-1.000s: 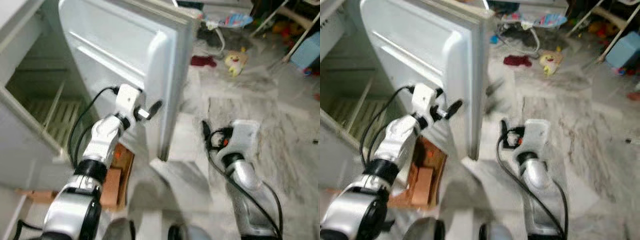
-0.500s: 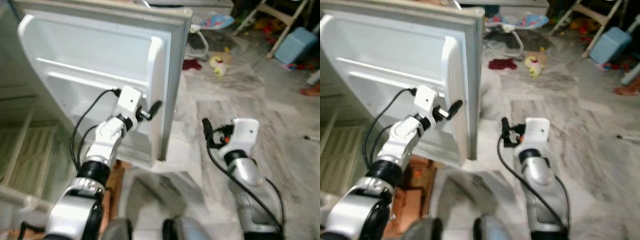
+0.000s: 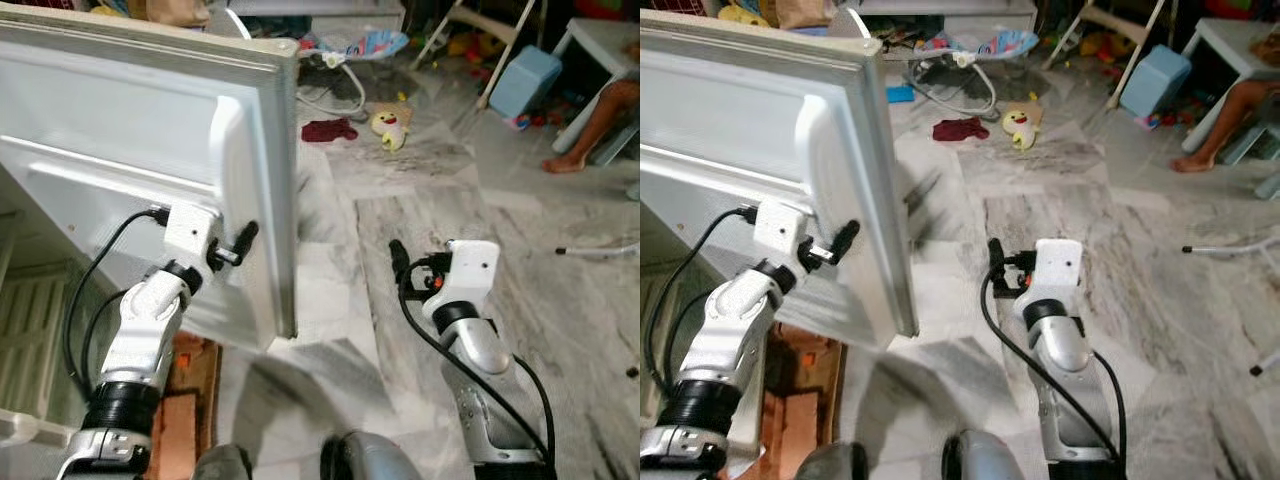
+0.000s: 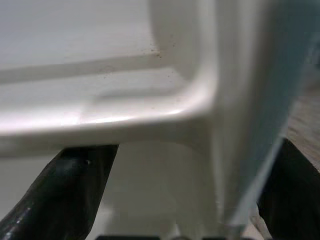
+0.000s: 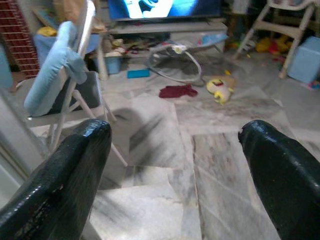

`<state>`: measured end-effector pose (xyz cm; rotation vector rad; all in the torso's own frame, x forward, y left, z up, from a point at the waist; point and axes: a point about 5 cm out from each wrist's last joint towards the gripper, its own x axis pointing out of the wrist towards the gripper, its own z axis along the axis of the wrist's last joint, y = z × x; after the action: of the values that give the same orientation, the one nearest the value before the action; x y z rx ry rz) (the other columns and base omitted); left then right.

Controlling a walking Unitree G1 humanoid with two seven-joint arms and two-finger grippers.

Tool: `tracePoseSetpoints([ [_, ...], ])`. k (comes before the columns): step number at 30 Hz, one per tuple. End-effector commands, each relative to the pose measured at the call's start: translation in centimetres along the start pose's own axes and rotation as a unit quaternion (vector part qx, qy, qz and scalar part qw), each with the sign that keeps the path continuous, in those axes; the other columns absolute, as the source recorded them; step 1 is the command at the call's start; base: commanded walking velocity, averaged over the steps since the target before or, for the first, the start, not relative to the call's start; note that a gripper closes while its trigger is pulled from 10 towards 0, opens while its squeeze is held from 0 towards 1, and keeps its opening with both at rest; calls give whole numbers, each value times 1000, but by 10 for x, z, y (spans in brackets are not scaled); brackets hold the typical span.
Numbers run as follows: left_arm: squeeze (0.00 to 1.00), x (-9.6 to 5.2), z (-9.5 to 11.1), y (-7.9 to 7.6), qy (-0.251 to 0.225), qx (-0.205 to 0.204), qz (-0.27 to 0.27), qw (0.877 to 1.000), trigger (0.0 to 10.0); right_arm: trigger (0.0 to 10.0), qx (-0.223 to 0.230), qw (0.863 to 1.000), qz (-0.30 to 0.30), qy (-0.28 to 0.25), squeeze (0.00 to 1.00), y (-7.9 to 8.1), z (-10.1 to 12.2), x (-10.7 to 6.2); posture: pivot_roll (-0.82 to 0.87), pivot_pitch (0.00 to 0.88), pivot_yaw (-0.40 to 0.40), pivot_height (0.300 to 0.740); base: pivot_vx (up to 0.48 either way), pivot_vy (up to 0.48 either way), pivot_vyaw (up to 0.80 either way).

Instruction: Restocking fridge

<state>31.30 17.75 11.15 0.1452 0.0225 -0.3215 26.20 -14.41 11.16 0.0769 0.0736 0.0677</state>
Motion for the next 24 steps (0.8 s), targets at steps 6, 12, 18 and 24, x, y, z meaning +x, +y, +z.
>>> tracePoseSetpoints([
  [6, 0, 9, 12, -6, -10, 3, -1, 1000, 10000, 10000, -4, 1000, -13, 1, 0, -6, -1, -1, -76, 113, -25, 740, 301, -371, 0],
  [12, 0, 31, 25, -23, -12, 44, -22, 999, 10000, 10000, -5, 1000, -21, 2, 0, -7, -2, -2, -75, 114, -27, 740, 326, -348, 0],
  [18, 0, 51, 38, -38, -21, 57, -35, 998, 10000, 10000, -7, 1000, -25, 1, 0, -8, -2, -1, -83, 114, -25, 740, 349, -324, 0],
  [24, 0, 63, 39, -39, -8, 66, 13, 998, 10000, 10000, -10, 999, -35, 1, 0, -11, -2, -3, -92, 119, -21, 740, 51, -41, 0],
])
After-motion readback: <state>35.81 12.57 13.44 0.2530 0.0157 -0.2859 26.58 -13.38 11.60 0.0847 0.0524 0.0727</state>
